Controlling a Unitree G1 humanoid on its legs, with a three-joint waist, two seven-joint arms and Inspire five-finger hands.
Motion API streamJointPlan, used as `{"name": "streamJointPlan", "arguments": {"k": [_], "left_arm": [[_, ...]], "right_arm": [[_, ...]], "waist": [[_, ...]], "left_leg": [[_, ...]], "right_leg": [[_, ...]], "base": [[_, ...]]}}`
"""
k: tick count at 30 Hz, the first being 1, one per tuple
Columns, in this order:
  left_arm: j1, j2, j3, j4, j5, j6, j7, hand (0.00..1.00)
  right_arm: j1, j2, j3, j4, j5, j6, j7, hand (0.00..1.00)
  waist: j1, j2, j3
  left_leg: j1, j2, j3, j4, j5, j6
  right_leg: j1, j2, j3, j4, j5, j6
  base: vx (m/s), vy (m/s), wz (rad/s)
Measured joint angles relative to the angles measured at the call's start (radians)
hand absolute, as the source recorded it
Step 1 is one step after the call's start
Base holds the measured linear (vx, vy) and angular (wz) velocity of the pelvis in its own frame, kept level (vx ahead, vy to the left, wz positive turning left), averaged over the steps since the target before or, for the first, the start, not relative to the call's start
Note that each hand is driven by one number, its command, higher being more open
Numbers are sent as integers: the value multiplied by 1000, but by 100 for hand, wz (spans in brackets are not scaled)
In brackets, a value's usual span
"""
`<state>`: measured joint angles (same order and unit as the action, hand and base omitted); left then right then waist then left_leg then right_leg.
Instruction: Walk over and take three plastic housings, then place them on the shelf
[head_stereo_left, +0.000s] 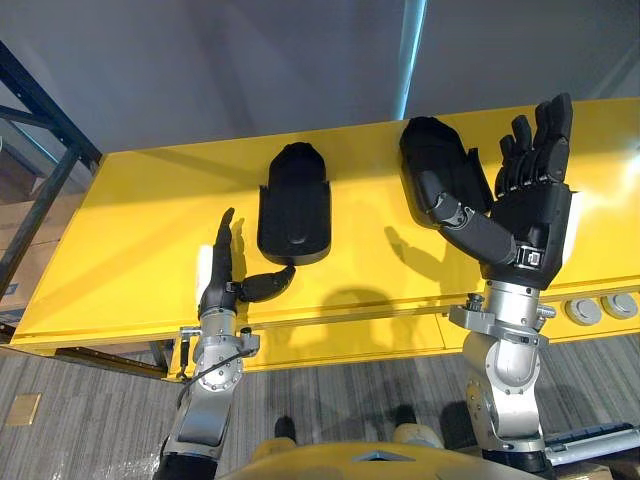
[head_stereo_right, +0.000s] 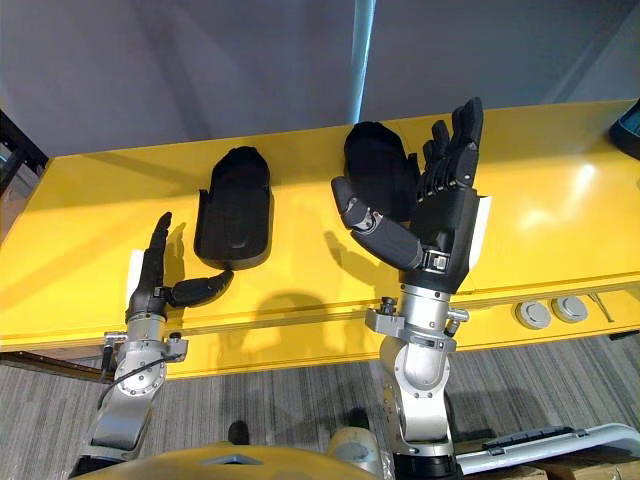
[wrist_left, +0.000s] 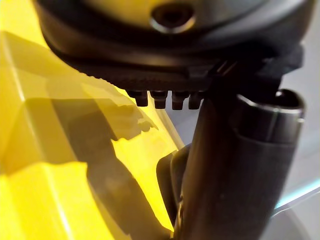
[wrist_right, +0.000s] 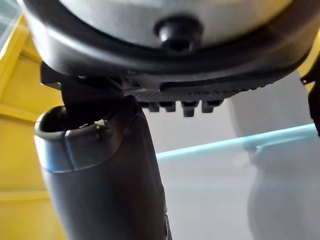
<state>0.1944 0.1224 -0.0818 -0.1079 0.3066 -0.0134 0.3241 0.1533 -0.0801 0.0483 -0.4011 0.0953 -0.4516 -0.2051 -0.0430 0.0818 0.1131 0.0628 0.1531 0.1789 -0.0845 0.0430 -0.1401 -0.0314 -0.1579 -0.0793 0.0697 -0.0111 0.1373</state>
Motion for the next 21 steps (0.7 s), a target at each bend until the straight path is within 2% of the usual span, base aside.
{"name": "streamJointPlan", "arguments": {"k": [21], "left_arm": [[-29, 0, 2, 41, -21, 21, 29, 100]], "right_arm": [[10, 0, 12, 0, 7, 0, 1, 100]], "waist": [[-15, 17, -14]], "left_leg": [[6, 2, 9, 0, 0, 0]], "right_leg": [[0, 3, 8, 0, 6, -1]], "base": [[0, 0, 0]]}}
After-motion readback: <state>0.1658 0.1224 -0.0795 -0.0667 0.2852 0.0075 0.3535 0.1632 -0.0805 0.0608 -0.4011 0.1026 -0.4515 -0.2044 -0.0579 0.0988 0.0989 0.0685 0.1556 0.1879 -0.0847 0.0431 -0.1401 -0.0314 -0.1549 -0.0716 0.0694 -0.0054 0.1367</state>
